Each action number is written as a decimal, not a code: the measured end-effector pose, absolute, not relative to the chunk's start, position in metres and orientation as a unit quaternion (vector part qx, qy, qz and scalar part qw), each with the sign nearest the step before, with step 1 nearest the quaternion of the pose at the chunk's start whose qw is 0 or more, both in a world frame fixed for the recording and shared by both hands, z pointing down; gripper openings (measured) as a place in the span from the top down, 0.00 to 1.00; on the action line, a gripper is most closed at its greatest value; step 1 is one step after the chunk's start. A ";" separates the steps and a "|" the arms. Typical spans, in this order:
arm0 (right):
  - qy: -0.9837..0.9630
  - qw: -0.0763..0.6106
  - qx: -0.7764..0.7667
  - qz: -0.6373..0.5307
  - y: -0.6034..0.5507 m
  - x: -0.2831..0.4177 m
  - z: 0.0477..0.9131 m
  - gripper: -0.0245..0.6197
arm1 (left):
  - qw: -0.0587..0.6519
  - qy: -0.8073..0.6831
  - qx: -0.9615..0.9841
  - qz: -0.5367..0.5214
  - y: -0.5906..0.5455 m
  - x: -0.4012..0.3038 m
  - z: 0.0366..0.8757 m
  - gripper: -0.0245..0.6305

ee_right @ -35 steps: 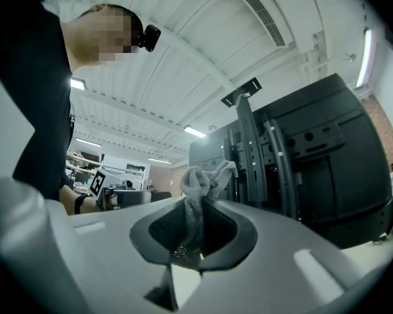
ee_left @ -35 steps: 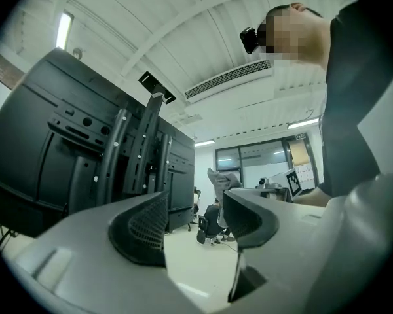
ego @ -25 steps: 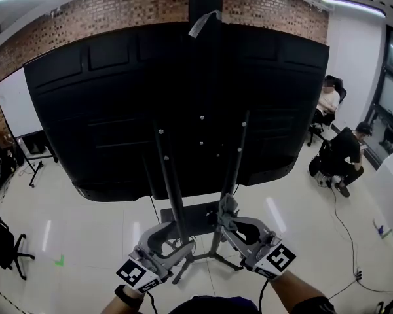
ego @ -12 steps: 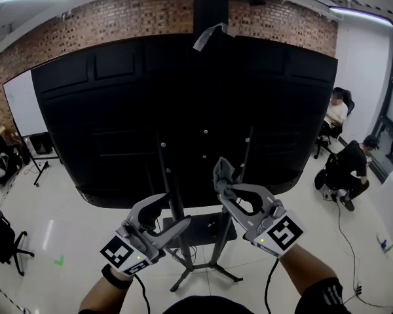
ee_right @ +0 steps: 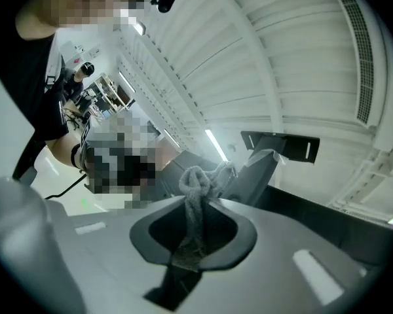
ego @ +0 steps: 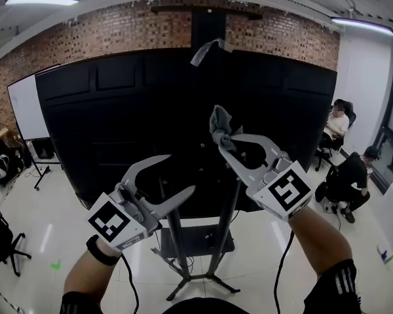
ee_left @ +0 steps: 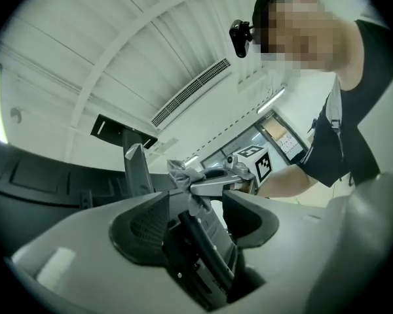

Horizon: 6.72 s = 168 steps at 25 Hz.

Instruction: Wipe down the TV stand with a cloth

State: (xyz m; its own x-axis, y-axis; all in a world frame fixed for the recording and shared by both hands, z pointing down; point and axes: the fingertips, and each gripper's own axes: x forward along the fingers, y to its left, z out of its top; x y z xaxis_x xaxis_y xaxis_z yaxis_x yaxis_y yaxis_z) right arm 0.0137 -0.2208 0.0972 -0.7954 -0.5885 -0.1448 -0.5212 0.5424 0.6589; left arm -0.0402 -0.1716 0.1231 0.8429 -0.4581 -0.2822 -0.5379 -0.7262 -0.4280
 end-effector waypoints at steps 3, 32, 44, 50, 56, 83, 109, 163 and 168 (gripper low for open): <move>-0.868 0.052 0.320 -0.375 -0.238 0.014 0.065 0.90 | 0.259 0.271 -0.923 0.080 -0.186 -0.036 0.089 0.54; -0.735 0.176 0.403 -0.517 -0.337 -0.020 -0.133 0.90 | 0.288 0.295 -0.909 0.067 -0.235 -0.029 -0.029 0.53; -0.687 0.243 0.379 -0.571 -0.338 -0.021 -0.037 0.90 | 0.242 0.301 -0.918 0.087 -0.242 -0.037 0.033 0.53; -0.677 0.280 0.363 -0.575 -0.339 -0.022 -0.017 0.90 | 0.236 0.300 -0.921 0.081 -0.231 -0.033 0.034 0.53; -0.631 0.341 0.347 -0.605 -0.343 -0.025 0.052 0.90 | 0.218 0.306 -0.923 0.079 -0.231 -0.036 0.076 0.53; -0.491 0.514 0.294 -0.639 -0.347 -0.032 0.252 0.91 | 0.123 0.335 -0.932 0.067 -0.240 -0.062 0.215 0.53; -0.553 0.549 0.248 -0.576 -0.344 -0.038 0.407 0.91 | 0.027 0.332 -0.942 0.033 -0.242 -0.055 0.324 0.53; -0.736 0.213 0.526 -0.370 -0.375 0.225 0.195 0.91 | 0.097 0.278 -0.954 0.055 -0.244 0.107 0.252 0.53; -0.730 0.210 0.553 -0.342 -0.380 0.265 0.194 0.91 | 0.100 0.264 -0.958 0.056 -0.246 0.125 0.251 0.53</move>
